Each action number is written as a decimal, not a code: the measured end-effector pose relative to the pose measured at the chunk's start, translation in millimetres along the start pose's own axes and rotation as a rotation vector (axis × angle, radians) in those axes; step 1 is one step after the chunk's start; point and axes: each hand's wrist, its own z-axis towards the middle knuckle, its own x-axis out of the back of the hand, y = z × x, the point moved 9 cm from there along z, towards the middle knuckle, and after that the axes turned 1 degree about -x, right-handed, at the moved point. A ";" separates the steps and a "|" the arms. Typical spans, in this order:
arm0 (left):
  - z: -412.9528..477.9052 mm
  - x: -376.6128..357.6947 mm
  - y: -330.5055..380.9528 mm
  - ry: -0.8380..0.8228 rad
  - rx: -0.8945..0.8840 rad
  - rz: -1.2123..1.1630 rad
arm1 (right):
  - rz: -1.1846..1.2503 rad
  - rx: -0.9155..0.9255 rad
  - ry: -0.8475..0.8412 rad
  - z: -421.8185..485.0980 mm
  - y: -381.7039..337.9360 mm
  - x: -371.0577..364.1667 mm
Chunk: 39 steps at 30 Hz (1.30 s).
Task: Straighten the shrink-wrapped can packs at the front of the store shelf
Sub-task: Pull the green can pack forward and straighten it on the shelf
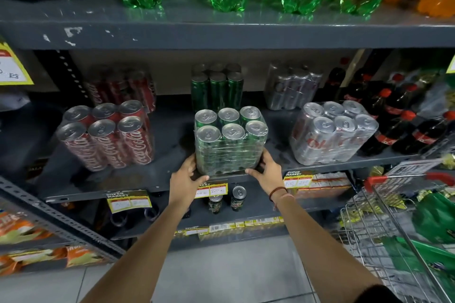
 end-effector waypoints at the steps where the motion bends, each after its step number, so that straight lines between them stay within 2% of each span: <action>1: -0.7 0.4 0.2 0.005 0.000 0.004 | 0.009 -0.001 0.000 -1.3 0.4 0.0; 13: -3.5 1.7 1.9 -0.032 -0.018 -0.009 | 0.016 -0.012 0.059 -10.1 3.8 -1.3; 17: -3.5 15.6 7.6 -0.038 -0.052 -0.012 | 0.043 0.004 0.308 -38.8 -3.9 -4.4; 20: -4.0 49.6 3.8 0.083 -0.045 -0.033 | 0.080 0.035 0.530 -71.0 -16.7 -23.6; 22: -4.9 80.0 -4.9 0.185 -0.017 -0.072 | 0.131 0.041 0.582 -85.7 -29.2 -47.0; 24: -7.6 113.4 -12.4 0.289 -0.010 -0.084 | 0.156 0.087 0.537 -91.3 -48.5 -76.7; 28: -16.2 179.6 -38.4 0.493 0.041 -0.130 | 0.128 0.265 0.339 -82.2 -102.7 -138.0; 30: -19.1 205.3 -55.0 0.560 0.063 -0.151 | 0.112 0.268 0.237 -66.6 -123.0 -164.2; 32: -17.6 225.5 -68.6 0.593 0.056 -0.132 | 0.085 0.191 0.101 -45.2 -131.4 -191.3; 34: -8.7 238.9 -86.6 0.572 0.094 -0.124 | 0.045 0.080 -0.061 -26.7 -130.7 -219.1; 36: 5.4 239.0 -106.8 0.454 0.165 -0.172 | -0.010 -0.006 -0.182 -15.3 -126.5 -239.2; 39: 21.4 232.1 -121.4 0.268 0.160 -0.151 | -0.038 -0.014 -0.244 -9.1 -127.1 -255.6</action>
